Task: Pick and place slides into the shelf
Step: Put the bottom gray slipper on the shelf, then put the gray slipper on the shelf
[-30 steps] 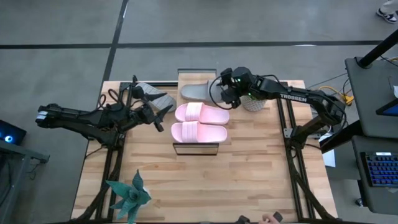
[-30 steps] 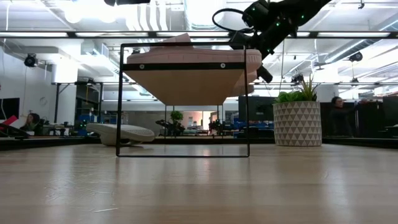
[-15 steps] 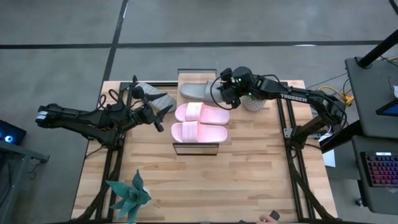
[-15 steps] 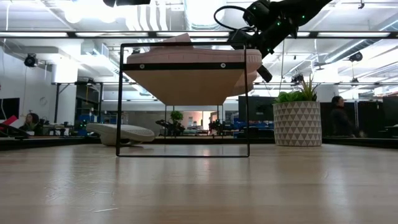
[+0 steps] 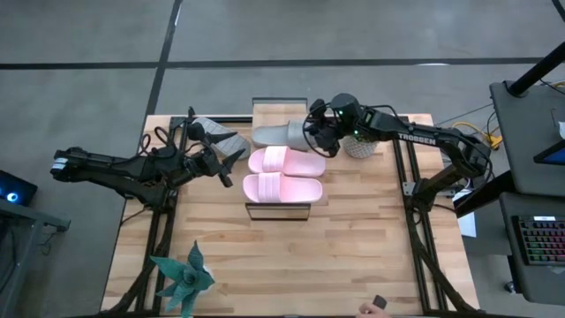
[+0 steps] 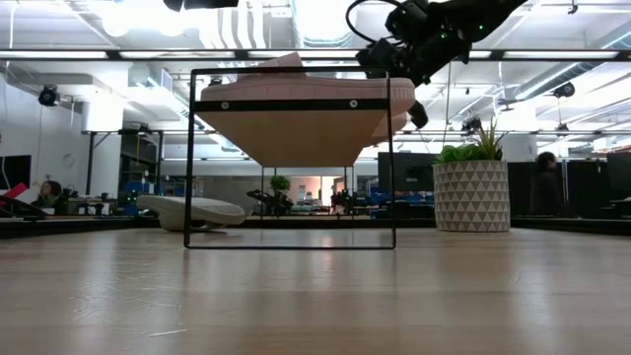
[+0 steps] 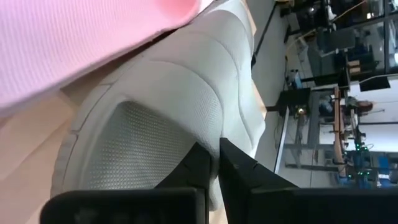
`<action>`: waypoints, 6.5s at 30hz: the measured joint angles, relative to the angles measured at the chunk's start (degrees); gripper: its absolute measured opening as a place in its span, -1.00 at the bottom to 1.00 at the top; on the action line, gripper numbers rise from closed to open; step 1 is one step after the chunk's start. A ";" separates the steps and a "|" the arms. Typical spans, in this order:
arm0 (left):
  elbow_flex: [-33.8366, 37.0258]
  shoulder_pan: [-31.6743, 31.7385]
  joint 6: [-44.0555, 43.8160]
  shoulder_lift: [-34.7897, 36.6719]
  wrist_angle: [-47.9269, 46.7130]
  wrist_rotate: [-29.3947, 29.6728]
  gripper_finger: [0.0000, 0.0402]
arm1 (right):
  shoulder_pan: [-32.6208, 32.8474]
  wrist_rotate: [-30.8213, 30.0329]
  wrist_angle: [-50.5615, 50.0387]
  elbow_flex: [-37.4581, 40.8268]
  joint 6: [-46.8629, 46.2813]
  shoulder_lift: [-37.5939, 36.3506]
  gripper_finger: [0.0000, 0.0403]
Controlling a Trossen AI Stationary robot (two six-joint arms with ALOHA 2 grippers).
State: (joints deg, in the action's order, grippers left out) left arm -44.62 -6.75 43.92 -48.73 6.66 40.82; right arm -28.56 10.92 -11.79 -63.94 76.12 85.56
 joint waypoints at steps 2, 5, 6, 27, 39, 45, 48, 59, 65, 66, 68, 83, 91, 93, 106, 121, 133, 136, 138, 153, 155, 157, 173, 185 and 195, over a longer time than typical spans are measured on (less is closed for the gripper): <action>0.00 -0.01 0.00 0.00 0.00 0.00 0.13 | -0.02 0.04 -0.49 0.07 0.15 0.00 -0.94; 0.00 -0.01 0.00 0.00 0.00 0.00 0.13 | 0.00 0.07 -2.20 0.09 1.08 -0.02 -0.94; 0.00 -0.01 0.00 0.00 0.00 0.00 0.13 | -0.07 0.13 -2.52 0.09 1.52 -0.02 -0.94; 0.00 0.00 0.10 0.00 0.02 0.00 0.13 | -0.46 -0.07 -2.82 0.49 -3.45 -0.07 -0.46; 0.02 -0.01 0.52 0.00 -0.11 0.18 0.13 | 1.59 -9.64 -5.86 -1.91 -11.10 -0.87 -0.03; 0.01 -0.01 0.52 0.00 -0.24 1.77 0.13 | 3.39 -14.26 -13.82 -5.40 -14.62 -0.87 -0.02; 0.02 -0.01 0.04 0.00 -0.28 4.53 0.13 | 4.56 -21.73 -16.31 -7.93 -20.75 -0.87 -0.02; -1.89 4.89 -11.46 -1.82 -14.01 6.13 0.13 | 5.42 -30.05 -16.24 -16.96 -35.12 -4.42 -0.07; -9.39 14.04 -26.65 -3.86 -38.70 0.44 0.13 | 5.42 -30.03 -16.64 -17.57 -39.73 -7.18 -0.07; -10.45 15.49 -27.51 -4.47 -41.58 -1.02 0.13 | 5.42 -30.04 -16.81 -17.47 -39.74 -7.45 -0.07; -11.79 18.13 -27.42 -5.80 -45.70 -1.85 0.13 | 5.42 -30.05 -16.79 -17.42 -39.96 -7.61 -0.08; -11.74 22.24 -5.51 -15.74 -55.73 2.18 0.13 | 5.40 -30.00 -18.42 -15.43 -39.72 -7.52 -0.09; -11.65 25.46 -7.54 -19.94 -67.17 0.06 0.13 | 5.40 -29.99 -18.37 -13.49 -38.16 -7.52 -0.11; -11.65 27.15 -7.52 -21.05 -68.62 -0.02 0.13 | 5.29 -29.99 -17.94 -13.10 -38.14 -7.52 -0.11; -8.43 34.70 -6.79 -20.45 -67.59 -4.28 0.13 | 5.29 -29.97 -17.44 -12.00 -38.08 -7.50 -0.12; 3.64 35.84 0.00 -21.85 -50.37 -3.39 0.13 | 5.27 -29.86 -17.48 -11.57 -37.92 -7.48 -0.14; 9.52 36.70 2.87 -22.40 -35.35 -2.71 0.13 | 5.27 -29.81 -17.36 -11.15 -37.25 -7.48 -0.15; 10.88 37.19 2.96 -22.40 -34.91 -2.35 0.13 | 5.27 -29.81 -17.40 -11.03 -37.07 -7.48 -0.16; 12.19 37.33 3.26 -22.40 -33.68 -1.57 0.13 | 5.27 -29.81 -17.40 -11.02 -37.07 -7.48 -0.17; 15.73 41.24 6.52 -27.63 -20.40 1.23 0.13 | 5.25 -28.50 -17.32 -11.02 -36.43 -7.48 -0.20; 15.63 41.59 6.04 -29.84 -18.26 3.53 0.13 | 5.25 -28.50 -17.05 -11.00 -36.41 -7.48 -0.20; 15.74 41.93 6.04 -31.80 -14.30 6.52 0.13 | 5.25 -28.48 -16.64 -10.99 -36.41 -7.48 -0.21; 13.36 42.02 6.01 -40.26 -8.57 9.66 -0.25 | 5.27 -28.48 -16.68 -10.99 -36.44 -7.48 -0.23; 9.92 42.17 6.05 -32.04 -22.41 9.33 -0.68 | 5.27 -28.48 -16.70 -10.99 -36.65 -7.48 -0.23; 4.47 42.04 7.63 -18.12 -37.15 10.33 -0.70 | 5.27 -28.50 -16.02 -10.99 -36.61 -7.48 -0.25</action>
State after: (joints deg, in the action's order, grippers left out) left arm -40.16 35.28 51.55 -66.85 -30.50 51.15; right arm -23.29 -17.58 -27.81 -74.94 39.51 78.08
